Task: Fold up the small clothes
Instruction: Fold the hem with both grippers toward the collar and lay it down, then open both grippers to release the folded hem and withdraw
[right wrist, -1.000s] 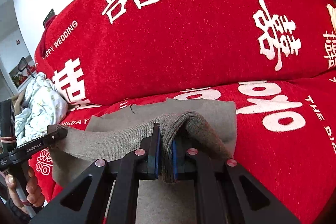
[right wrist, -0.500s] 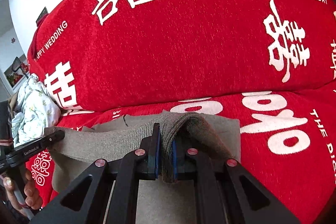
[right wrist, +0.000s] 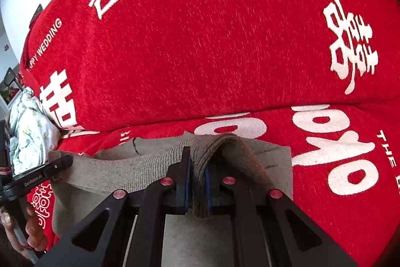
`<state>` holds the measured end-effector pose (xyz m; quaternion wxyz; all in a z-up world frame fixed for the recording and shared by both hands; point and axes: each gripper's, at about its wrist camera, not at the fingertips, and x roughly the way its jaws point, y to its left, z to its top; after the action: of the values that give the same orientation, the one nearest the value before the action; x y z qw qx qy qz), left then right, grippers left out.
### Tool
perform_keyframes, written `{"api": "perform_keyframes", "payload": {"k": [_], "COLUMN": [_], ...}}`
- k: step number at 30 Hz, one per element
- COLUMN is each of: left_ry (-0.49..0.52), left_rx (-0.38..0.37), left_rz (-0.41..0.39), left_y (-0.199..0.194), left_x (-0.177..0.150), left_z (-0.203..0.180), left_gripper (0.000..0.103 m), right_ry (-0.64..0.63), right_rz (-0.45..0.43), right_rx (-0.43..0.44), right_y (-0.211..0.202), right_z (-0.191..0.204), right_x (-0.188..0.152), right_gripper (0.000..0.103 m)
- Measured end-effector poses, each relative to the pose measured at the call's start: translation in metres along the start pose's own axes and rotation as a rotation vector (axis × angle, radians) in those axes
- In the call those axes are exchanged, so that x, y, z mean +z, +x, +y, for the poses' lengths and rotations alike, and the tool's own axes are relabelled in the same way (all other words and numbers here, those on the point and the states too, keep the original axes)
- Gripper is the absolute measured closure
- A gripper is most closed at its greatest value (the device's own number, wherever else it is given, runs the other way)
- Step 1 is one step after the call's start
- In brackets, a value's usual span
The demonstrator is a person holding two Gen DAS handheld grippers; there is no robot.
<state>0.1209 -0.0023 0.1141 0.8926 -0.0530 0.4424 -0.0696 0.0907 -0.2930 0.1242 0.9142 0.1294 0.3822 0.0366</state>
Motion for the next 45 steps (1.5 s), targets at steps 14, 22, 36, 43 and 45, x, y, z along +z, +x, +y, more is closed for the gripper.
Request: {"api": "perform_keyframes", "payload": {"k": [14,22,36,43,45], "left_ry": [0.0,-0.002,-0.032,-0.171,-0.212], "left_rx": [0.014,0.018,-0.016,-0.229,-0.257], "left_rz": [0.09,0.124,0.193,0.232,0.212], "left_y": [0.056,0.08,0.115,0.112,0.099], "left_x": [0.01,0.013,0.012,0.019,0.024], "left_z": [0.002,0.003,0.013,0.039,0.044], "left_gripper": [0.09,0.089,0.083,0.032,0.01], "right_ry": [0.06,0.098,0.128,0.211,0.221], "right_rz": [0.089,0.144,0.2,0.21,0.167], "right_rx": [-0.038,-0.054,-0.07,-0.017,-0.037], "right_y": [0.051,0.08,0.109,0.106,0.096], "right_z": [-0.02,-0.031,-0.038,-0.048,-0.047], "right_x": [0.001,0.002,0.0,0.004,0.006], "right_gripper": [0.093,0.093,0.091,0.082,0.063]}}
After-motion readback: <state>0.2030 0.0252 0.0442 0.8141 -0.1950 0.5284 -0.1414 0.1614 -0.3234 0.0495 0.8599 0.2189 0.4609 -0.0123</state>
